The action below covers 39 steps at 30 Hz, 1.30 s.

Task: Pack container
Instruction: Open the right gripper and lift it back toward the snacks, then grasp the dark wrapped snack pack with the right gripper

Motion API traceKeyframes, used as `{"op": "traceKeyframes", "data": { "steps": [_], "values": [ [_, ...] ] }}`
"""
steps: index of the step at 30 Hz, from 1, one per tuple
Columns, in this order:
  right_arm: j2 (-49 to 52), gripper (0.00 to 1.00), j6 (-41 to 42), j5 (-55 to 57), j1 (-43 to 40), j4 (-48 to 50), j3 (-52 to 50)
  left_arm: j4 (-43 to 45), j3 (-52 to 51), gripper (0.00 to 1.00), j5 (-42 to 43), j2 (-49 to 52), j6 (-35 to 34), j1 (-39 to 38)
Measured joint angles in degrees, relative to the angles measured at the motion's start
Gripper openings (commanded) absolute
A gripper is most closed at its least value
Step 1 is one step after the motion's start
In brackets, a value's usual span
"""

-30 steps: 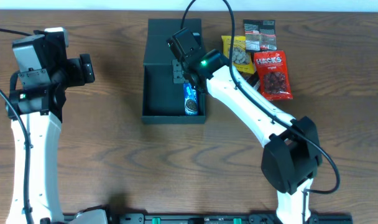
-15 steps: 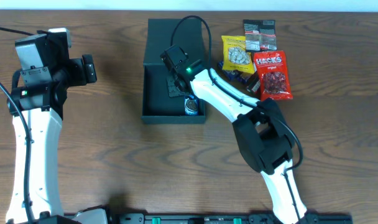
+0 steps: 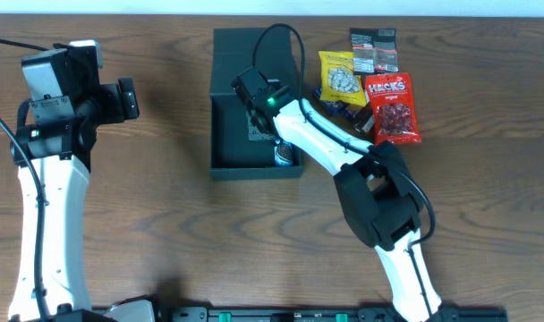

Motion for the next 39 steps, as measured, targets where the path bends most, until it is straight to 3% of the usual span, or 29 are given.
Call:
{"op": "traceKeyframes", "data": {
  "steps": [6,15,22,30,39],
  "values": [
    [0.0,0.01,-10.4,-3.0,0.0,-8.6,6.7,0.0,0.0,0.95,0.0,0.0,0.0,0.0],
    [-0.9,0.01,-15.7,-2.2,-2.3,-16.9,21.7,-0.7,0.0,0.95,1.3,0.0,0.0,0.0],
    [-4.2,0.01,-22.8,-0.3,-13.4,-20.4,22.1,-1.6,0.0,0.95,2.2,0.0,-0.2,0.0],
    [-4.5,0.01,-25.1,2.7,-28.3,-22.8,22.1,-1.7,0.0,0.95,5.8,0.0,-1.2,0.0],
    [-4.6,0.12,-26.7,1.6,-33.1,-18.9,21.0,-1.8,0.0,0.95,9.6,0.6,-3.5,-0.2]
  ]
}}
